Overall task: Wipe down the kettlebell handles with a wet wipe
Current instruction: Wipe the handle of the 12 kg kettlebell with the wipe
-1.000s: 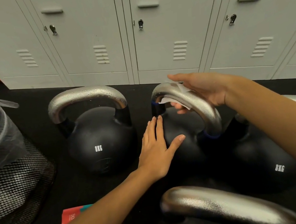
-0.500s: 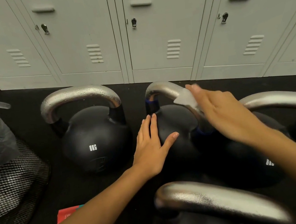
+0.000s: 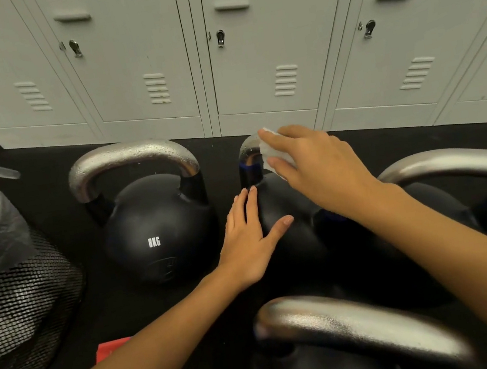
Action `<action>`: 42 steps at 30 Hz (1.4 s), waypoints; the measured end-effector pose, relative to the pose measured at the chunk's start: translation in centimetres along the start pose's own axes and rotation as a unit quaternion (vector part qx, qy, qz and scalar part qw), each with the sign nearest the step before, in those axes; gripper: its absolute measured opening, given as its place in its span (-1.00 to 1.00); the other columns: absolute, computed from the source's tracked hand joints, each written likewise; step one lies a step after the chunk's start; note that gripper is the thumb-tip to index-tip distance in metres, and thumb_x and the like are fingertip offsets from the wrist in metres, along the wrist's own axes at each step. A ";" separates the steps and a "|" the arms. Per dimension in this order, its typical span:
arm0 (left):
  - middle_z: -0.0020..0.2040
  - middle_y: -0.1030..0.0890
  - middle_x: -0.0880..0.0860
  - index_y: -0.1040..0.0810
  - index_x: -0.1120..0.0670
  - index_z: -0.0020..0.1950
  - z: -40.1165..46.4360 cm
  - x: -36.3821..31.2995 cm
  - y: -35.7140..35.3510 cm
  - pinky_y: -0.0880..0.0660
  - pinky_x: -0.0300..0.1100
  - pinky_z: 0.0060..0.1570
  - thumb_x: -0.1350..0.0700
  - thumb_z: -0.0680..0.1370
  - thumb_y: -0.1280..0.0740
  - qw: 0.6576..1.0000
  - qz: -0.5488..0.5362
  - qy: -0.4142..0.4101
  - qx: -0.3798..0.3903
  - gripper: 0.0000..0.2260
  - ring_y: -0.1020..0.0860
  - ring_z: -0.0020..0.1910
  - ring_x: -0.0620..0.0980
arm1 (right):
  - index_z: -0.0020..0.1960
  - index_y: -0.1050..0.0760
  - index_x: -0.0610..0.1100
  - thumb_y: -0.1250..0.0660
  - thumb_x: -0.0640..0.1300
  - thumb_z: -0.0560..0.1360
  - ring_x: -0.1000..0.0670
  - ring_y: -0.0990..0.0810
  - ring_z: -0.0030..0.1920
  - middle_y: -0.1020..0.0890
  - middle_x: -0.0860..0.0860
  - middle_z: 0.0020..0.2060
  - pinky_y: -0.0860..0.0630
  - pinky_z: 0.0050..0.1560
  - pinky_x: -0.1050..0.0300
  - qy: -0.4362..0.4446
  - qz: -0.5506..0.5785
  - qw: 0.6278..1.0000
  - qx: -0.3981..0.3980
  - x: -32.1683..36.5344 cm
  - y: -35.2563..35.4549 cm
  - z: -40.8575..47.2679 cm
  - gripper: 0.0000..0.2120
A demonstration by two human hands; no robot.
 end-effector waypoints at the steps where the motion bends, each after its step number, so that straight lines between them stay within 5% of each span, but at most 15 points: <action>1: 0.57 0.07 -0.10 0.09 -0.04 0.57 0.0 -0.1 0.2 0.09 -0.22 0.43 -0.28 0.55 -0.14 1.000 -0.020 0.003 -0.018 -0.28 0.10 0.52 -0.16 | 0.55 -0.20 0.09 -0.18 0.08 0.64 -0.11 -0.47 0.32 -0.41 0.02 0.41 -0.49 0.21 -0.09 -0.008 0.042 0.999 0.004 -0.3 0.0 0.0 -0.50; 4: 0.53 -0.14 -0.02 -0.09 0.02 0.55 0.1 -1.4 2.2 0.03 -0.40 0.32 -0.17 0.61 -0.08 0.982 -0.048 -0.020 -0.180 -0.44 -0.07 0.47 -0.15 | 0.50 -0.26 0.16 -0.17 0.20 0.59 0.06 -0.44 0.35 -0.38 0.11 0.43 -0.41 0.34 0.08 -0.065 0.234 0.968 -0.063 -1.4 0.4 -1.0 -0.50; 7: 0.41 -0.35 0.04 -0.33 0.09 0.45 0.8 -4.7 4.8 -0.06 -0.49 0.31 0.02 0.67 -0.06 0.941 -0.033 -0.151 -0.300 -0.63 -0.23 0.38 -0.08 | 0.41 -0.39 0.06 -0.13 0.04 0.66 0.24 -0.51 0.06 -0.52 0.11 0.23 -0.34 0.02 0.57 -0.162 0.346 0.917 -0.115 -2.1 0.1 -2.6 -0.67; 12: 0.17 -0.53 0.10 -0.54 0.18 0.17 3.3 -9.5 4.4 -0.29 -0.17 0.30 0.11 0.62 -0.11 0.894 0.132 -0.382 -0.193 -0.72 -0.40 0.23 0.03 | 0.12 -0.50 -0.05 -0.04 0.00 0.69 0.17 -0.55 -0.08 -0.60 0.10 -0.10 -0.43 -0.08 0.25 -0.245 0.416 0.862 -0.152 -2.3 -1.5 -3.5 -0.72; 16: -0.06 -0.59 0.03 -0.57 0.15 0.01 5.4 -8.9 4.2 -0.29 -0.24 0.09 0.06 0.55 -0.03 0.913 0.139 -0.357 -0.142 -0.66 -0.45 0.01 -0.01 | 0.08 -0.51 -0.09 -0.04 -0.06 0.69 0.16 -0.55 -0.29 -0.58 0.01 -0.15 -0.40 -0.43 0.41 -0.270 0.458 0.833 -0.155 -2.3 -1.9 -3.3 -0.73; 23: -0.12 -0.52 0.06 -0.55 0.09 -0.14 9.5 -7.4 7.0 -0.34 -0.18 -0.13 0.05 0.55 -0.04 0.994 -0.044 -0.100 -0.013 -0.69 -0.44 -0.10 0.02 | 0.16 -0.42 0.00 0.00 -0.04 0.69 0.14 -0.52 -0.50 -0.57 -0.09 -0.23 -0.43 -0.39 0.33 -0.261 0.421 0.860 -0.124 -2.7 -2.4 -3.1 -0.76; 26: -0.07 -0.52 0.11 -0.54 0.07 -0.13 10.0 -5.9 7.2 -0.40 -0.10 0.05 0.02 0.53 -0.06 0.978 -0.207 -0.011 0.023 -0.72 -0.45 -0.06 0.02 | 0.17 -0.42 -0.01 0.02 -0.04 0.69 0.16 -0.50 -0.49 -0.58 -0.13 -0.20 -0.42 -0.41 0.35 -0.252 0.419 0.864 -0.117 -2.7 -2.4 -3.1 -0.75; 29: -0.11 -0.53 0.10 -0.52 0.13 -0.04 9.9 -4.2 6.4 -0.43 -0.05 0.14 0.08 0.58 -0.08 0.933 -0.352 0.067 -0.022 -0.76 -0.50 -0.03 0.03 | 0.16 -0.43 -0.03 0.03 -0.04 0.70 0.17 -0.49 -0.49 -0.58 -0.13 -0.19 -0.42 -0.41 0.35 -0.247 0.420 0.866 -0.113 -2.7 -2.4 -3.1 -0.74; 32: -0.12 -0.57 0.12 -0.50 0.12 -0.02 9.5 -3.3 5.1 -0.44 -0.07 0.10 0.03 0.61 -0.05 0.923 -0.359 0.126 -0.063 -0.73 -0.54 -0.04 0.07 | 0.14 -0.43 -0.05 0.03 -0.05 0.70 0.17 -0.48 -0.48 -0.57 -0.12 -0.21 -0.41 -0.41 0.35 -0.242 0.420 0.867 -0.113 -2.6 -2.4 -3.1 -0.74; 35: -0.13 -0.54 0.07 -0.50 0.13 -0.06 8.8 -4.6 4.4 -0.39 -0.11 -0.16 0.03 0.62 -0.02 0.937 -0.320 0.085 -0.114 -0.68 -0.47 -0.18 0.04 | 0.10 -0.43 -0.04 0.03 -0.07 0.70 0.17 -0.49 -0.49 -0.56 -0.11 -0.21 -0.40 -0.43 0.34 -0.239 0.418 0.868 -0.118 -2.5 -2.3 -3.1 -0.74; 38: -0.13 -0.53 0.02 -0.55 0.11 -0.14 8.7 -6.7 5.1 -0.37 -0.15 -0.12 0.03 0.58 -0.01 0.965 -0.232 -0.022 -0.122 -0.64 -0.45 -0.13 0.00 | 0.09 -0.44 -0.03 0.03 -0.08 0.70 0.16 -0.49 -0.49 -0.56 -0.11 -0.21 -0.41 -0.44 0.30 -0.236 0.422 0.867 -0.118 -2.4 -2.4 -3.1 -0.74; 42: -0.21 -0.55 0.07 -0.54 0.04 -0.34 9.8 -8.7 6.7 -0.36 -0.07 0.03 -0.14 0.64 0.15 0.991 -0.102 -0.086 -0.005 -0.40 -0.45 -0.14 0.01 | 0.08 -0.44 -0.03 0.02 -0.08 0.69 0.15 -0.48 -0.50 -0.57 -0.09 -0.25 -0.43 -0.42 0.28 -0.233 0.427 0.865 -0.119 -2.4 -2.2 -3.1 -0.74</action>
Point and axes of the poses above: each hand's wrist, its own z-axis towards the middle knuckle, its own y-axis out of the back of the hand, x = y × z, the point moved 2 cm from there along z, towards the middle knuckle
